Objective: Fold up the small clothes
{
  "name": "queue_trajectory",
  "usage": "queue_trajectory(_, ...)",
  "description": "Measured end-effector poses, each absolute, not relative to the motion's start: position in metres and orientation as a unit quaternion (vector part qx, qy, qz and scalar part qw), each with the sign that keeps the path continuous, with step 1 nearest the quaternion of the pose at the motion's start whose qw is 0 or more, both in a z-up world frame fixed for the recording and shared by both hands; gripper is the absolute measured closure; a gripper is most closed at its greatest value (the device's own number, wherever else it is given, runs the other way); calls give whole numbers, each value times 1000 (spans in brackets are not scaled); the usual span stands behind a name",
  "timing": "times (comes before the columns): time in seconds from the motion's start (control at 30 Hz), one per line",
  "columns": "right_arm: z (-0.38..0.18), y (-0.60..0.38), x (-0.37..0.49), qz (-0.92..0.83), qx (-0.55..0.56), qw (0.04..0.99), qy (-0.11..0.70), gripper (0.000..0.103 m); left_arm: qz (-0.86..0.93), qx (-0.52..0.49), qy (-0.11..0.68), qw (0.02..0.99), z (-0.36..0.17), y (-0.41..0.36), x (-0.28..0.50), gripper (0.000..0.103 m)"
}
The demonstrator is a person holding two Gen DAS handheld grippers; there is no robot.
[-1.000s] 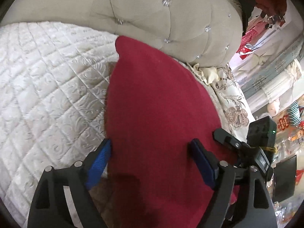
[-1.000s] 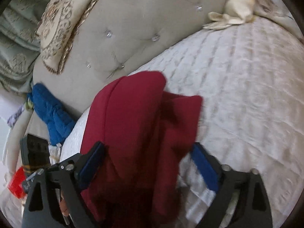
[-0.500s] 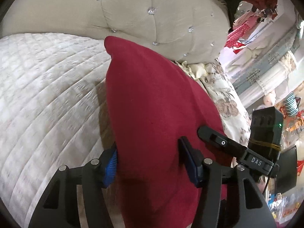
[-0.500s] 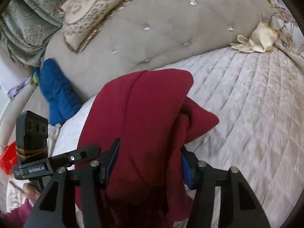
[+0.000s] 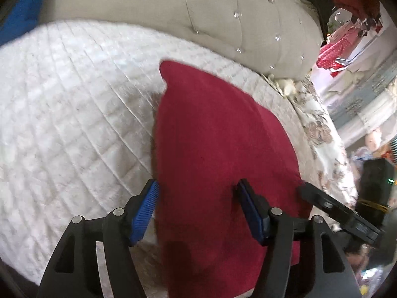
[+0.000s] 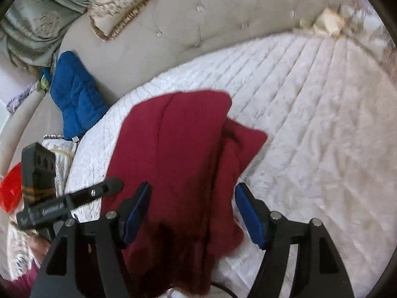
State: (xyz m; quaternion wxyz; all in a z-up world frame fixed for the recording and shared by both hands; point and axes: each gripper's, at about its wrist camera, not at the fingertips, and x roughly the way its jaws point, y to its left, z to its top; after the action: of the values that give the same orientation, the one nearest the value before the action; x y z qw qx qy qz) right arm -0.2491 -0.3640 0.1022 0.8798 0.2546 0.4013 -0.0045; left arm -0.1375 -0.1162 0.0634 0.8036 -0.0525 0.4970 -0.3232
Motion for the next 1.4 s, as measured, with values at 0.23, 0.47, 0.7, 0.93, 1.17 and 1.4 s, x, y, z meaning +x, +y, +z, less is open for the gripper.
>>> queue_trajectory(0.23, 145, -306, -255, 20, 90, 925, 369, 36, -285, 8, 413, 865, 91, -119, -155, 59)
queue_trajectory(0.47, 83, -302, -239, -29, 82, 876, 474, 50, -282, 40, 374, 882, 98, -122, -168, 59)
queue_trajectory(0.7, 112, -303, -261, -43, 112, 891, 437, 50, -297, 62, 329, 894, 118, -122, -191, 59)
queue_trajectory(0.93, 167, -299, -294, -75, 81, 936, 335, 28, -292, 87, 265, 915, 149, -121, -221, 59)
queue_trajectory(1.17, 177, -295, -295, -97, 72, 942, 314, 14, -279, 84, 219, 931, 172, -112, -239, 59)
queue_trajectory(1.4, 160, -298, -296, -87, 107, 941, 310, 14, -255, 92, 224, 936, 177, -106, -242, 59)
